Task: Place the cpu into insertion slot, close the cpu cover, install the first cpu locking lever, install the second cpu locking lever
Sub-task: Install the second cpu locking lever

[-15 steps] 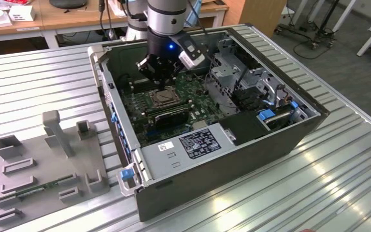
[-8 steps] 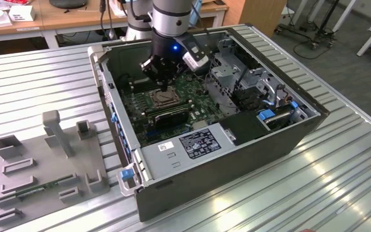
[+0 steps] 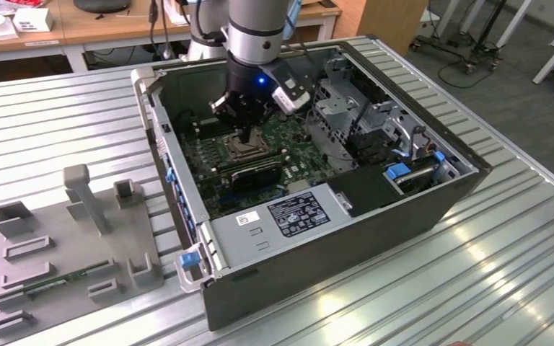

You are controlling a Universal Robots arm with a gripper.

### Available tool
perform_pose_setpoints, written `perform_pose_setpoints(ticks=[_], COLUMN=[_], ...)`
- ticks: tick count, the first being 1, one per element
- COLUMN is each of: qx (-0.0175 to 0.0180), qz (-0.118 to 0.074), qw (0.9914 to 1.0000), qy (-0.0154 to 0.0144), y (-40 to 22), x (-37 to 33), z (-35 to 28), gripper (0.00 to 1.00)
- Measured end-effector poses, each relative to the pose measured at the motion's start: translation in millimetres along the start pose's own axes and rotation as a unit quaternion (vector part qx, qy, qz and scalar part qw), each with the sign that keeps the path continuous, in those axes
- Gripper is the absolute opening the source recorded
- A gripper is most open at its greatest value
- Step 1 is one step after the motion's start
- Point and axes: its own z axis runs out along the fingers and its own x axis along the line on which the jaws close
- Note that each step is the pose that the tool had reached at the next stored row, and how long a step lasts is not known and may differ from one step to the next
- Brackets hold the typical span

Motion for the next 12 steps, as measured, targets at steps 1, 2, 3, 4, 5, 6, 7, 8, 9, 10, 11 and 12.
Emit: perform_pose_setpoints(ticks=[1, 2, 3, 4, 5, 6, 7, 8, 9, 10, 11, 12], qx=[0.0000, 0.0000, 0.0000, 0.0000, 0.0000, 0.0001, 0.0000, 0.0001, 0.0000, 0.0000, 0.0000, 0.0000], qz=[0.000, 0.000, 0.000, 0.000, 0.000, 0.000, 0.000, 0.000, 0.000, 0.000, 0.000, 0.000], qw=[1.00000, 1.00000, 1.00000, 1.00000, 1.00000, 1.00000, 1.00000, 1.00000, 1.00000, 1.00000, 1.00000, 1.00000], qy=[0.0000, -0.0001, -0.0001, 0.0000, 0.0000, 0.0000, 0.0000, 0.0000, 0.0000, 0.0000, -0.0001, -0.0001], y=[-0.1, -0.2, -0.4, -0.5, -0.6, -0.8, -0.9, -1.1, -1.2, -1.3, -1.5, -1.6], x=[0.3, 0.6, 1.0, 1.4, 1.9, 2.5, 3.1, 3.8, 4.6, 5.5, 6.7, 7.8], z=[1.8, 3.7, 5.5, 7.3, 9.2, 10.9, 12.8, 14.6, 16.5, 18.3, 20.2, 22.0], gripper=[0.11, 0.11, 0.11, 0.11, 0.11, 0.11, 0.11, 0.11, 0.11, 0.11, 0.11, 0.11])
